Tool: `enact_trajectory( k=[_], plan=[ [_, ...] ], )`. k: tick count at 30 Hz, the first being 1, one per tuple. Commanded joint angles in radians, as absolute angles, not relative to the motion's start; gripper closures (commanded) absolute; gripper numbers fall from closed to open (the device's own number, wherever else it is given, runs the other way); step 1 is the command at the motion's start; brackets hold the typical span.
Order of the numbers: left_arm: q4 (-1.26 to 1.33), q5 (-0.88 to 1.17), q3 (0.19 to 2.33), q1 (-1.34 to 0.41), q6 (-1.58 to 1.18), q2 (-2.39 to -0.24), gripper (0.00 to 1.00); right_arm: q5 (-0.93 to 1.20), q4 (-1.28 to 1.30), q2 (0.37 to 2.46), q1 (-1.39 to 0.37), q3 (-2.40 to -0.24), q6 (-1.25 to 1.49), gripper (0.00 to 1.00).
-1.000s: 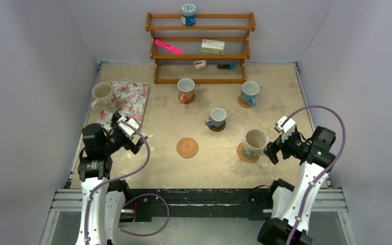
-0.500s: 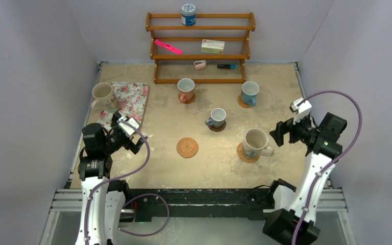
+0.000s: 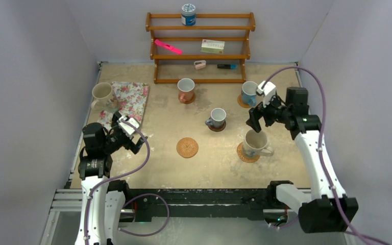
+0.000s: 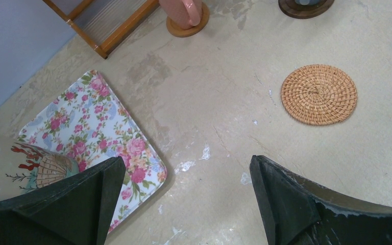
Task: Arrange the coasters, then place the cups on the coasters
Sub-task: Pick up the cup from the tray.
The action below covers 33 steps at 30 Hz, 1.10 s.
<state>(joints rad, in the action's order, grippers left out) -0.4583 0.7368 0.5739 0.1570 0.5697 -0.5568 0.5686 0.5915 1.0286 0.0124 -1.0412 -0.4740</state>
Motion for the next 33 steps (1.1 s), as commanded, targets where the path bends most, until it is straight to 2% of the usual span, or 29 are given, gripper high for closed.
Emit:
enact_trajectory(
  k=[1,9,20,33],
  plan=[
    [-0.451,0.763,0.597,0.166,0.585,-0.559,0.00,0.485,0.562,1.055,-0.075,-1.027,-0.485,0.01],
    [-0.486,0.694,0.693,0.167,0.602,-0.556,0.00,0.579,0.550,0.865,-0.077,-0.967,-0.561,0.01],
    [-0.361,0.364,0.815,0.167,0.524,-0.769,0.00,0.623,0.531,0.858,-0.077,-0.943,-0.567,0.01],
    [-0.242,0.354,0.903,0.236,0.467,-0.982,0.00,0.623,0.525,0.795,-0.077,-0.927,-0.563,0.01]
  ],
)
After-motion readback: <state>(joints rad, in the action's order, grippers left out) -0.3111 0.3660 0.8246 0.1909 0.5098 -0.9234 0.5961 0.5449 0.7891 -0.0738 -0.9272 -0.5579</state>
